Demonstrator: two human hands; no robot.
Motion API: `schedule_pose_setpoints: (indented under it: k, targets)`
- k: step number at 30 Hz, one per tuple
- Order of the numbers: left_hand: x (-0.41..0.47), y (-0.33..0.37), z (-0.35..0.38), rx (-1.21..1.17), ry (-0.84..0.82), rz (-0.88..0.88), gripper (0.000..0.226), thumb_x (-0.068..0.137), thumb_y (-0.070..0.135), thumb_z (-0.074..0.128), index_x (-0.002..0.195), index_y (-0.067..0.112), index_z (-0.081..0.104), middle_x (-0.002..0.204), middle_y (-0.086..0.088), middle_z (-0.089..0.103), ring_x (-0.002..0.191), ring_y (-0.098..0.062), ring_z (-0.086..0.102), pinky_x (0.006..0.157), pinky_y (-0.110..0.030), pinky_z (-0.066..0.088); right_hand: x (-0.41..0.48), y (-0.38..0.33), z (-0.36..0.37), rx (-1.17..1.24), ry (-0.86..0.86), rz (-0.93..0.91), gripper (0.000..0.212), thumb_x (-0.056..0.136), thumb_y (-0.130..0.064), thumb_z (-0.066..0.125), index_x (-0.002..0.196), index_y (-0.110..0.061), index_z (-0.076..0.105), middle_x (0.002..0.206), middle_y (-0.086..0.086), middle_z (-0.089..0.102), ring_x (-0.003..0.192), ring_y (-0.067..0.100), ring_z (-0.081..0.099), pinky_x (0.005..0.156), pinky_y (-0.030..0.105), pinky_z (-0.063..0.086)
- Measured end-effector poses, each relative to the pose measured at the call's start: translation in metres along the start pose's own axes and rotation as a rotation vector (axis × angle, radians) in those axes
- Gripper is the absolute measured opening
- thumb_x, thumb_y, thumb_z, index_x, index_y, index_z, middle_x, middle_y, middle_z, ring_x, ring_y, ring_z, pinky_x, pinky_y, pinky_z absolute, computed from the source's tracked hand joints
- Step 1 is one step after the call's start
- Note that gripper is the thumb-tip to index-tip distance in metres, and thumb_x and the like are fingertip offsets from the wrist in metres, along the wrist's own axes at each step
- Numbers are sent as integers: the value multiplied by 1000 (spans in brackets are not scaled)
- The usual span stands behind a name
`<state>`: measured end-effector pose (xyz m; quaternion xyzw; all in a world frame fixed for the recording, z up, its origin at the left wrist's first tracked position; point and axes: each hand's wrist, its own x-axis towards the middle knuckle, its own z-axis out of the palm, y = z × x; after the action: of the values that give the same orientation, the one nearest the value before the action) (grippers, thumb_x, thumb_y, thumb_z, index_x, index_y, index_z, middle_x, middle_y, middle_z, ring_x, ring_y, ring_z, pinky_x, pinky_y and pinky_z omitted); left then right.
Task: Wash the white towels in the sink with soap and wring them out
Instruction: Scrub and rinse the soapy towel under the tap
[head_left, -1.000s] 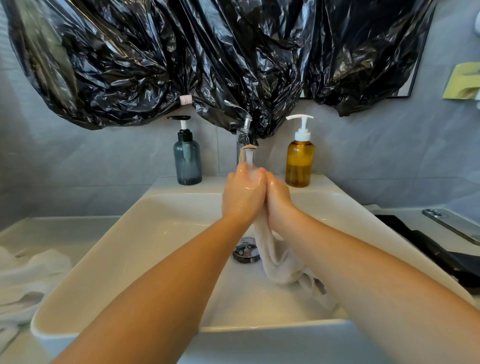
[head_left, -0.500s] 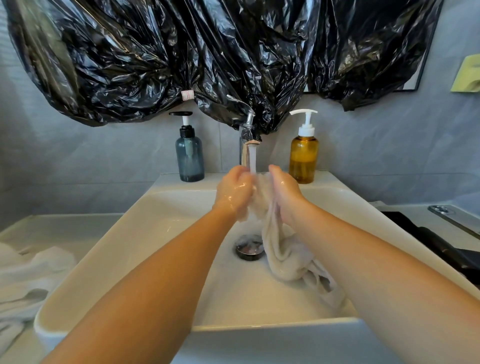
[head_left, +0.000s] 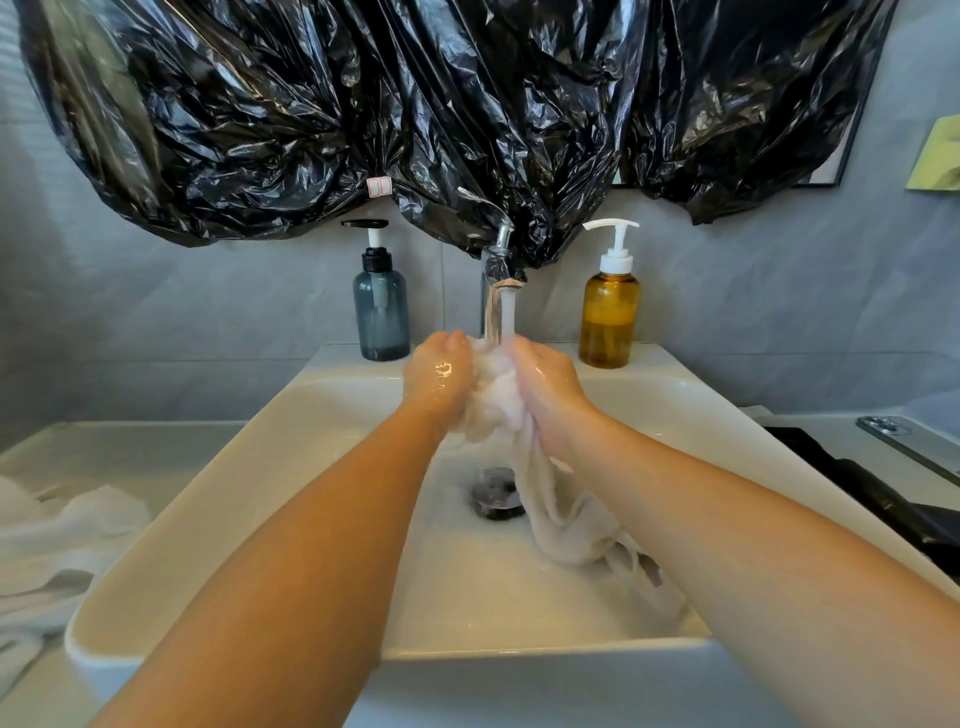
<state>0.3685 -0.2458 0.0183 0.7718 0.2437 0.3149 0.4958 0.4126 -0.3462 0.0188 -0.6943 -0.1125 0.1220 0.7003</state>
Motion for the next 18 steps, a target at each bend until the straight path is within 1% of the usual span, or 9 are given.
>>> schedule_pose_setpoints:
  k: [2, 4, 6, 8, 10, 11, 13, 15, 18]
  targets:
    - [2, -2, -12, -10, -57, 24, 29, 105, 32, 38, 116, 12, 56, 93, -7, 62, 79, -20, 58, 63, -30, 44, 6, 1, -10, -40, 8, -9, 19, 99, -41, 51, 104, -26, 61, 94, 0, 65, 91, 21, 62, 83, 32, 50]
    - [7, -3, -30, 74, -137, 48, 26, 103, 33, 42, 118, 14, 53, 89, -7, 62, 68, -19, 57, 57, -28, 41, 8, 2, -21, -83, 12, -20, 30, 100, -45, 51, 118, -24, 61, 107, 2, 66, 103, 22, 62, 99, 37, 49]
    - [8, -2, -51, 291, -257, 127, 19, 99, 31, 45, 112, 20, 53, 84, -6, 61, 64, -18, 55, 56, -28, 42, 10, 4, -29, -137, 15, -35, 31, 98, -48, 54, 112, -22, 63, 112, 4, 67, 107, 24, 63, 103, 42, 48]
    - [7, 0, -70, 519, -422, 154, 16, 98, 28, 46, 112, 23, 54, 84, -5, 62, 66, -18, 57, 60, -28, 45, 8, 3, -32, -173, -15, -35, 27, 96, -50, 56, 93, -24, 60, 105, 5, 68, 100, 24, 65, 98, 43, 51]
    - [4, 0, -84, 683, -611, 95, 22, 98, 22, 50, 119, 25, 51, 91, -3, 62, 72, -15, 57, 66, -24, 45, 4, 3, -28, -198, -75, -25, 26, 95, -49, 59, 90, -24, 59, 103, 8, 69, 97, 25, 66, 93, 41, 54]
    - [1, -1, -87, 712, -687, 44, 31, 96, 19, 55, 125, 26, 48, 102, -2, 62, 80, -15, 59, 72, -24, 46, 3, 4, -25, -201, -107, -28, 27, 94, -49, 60, 93, -22, 60, 105, 9, 71, 98, 26, 68, 92, 41, 55]
    - [-8, -3, -79, 649, -797, 13, 59, 89, 21, 67, 139, 28, 36, 129, 2, 54, 108, -18, 57, 92, -28, 46, 2, 5, -18, -196, -160, -54, 33, 91, -51, 64, 102, -20, 63, 109, 10, 72, 101, 26, 69, 95, 43, 55]
    - [-20, -3, -57, 496, -820, 57, 77, 84, 29, 74, 144, 31, 25, 131, 8, 47, 118, -15, 52, 96, -26, 45, -1, 4, -14, -191, -196, -85, 37, 89, -53, 65, 107, -21, 61, 109, 7, 71, 101, 23, 69, 95, 41, 55]
    - [-24, -3, -28, 459, -620, 155, 51, 83, 21, 69, 129, 18, 46, 108, 2, 58, 94, -13, 58, 76, -25, 50, -2, 3, -15, -140, -157, -99, 38, 89, -53, 67, 110, -22, 57, 111, 7, 68, 99, 22, 68, 83, 37, 59]
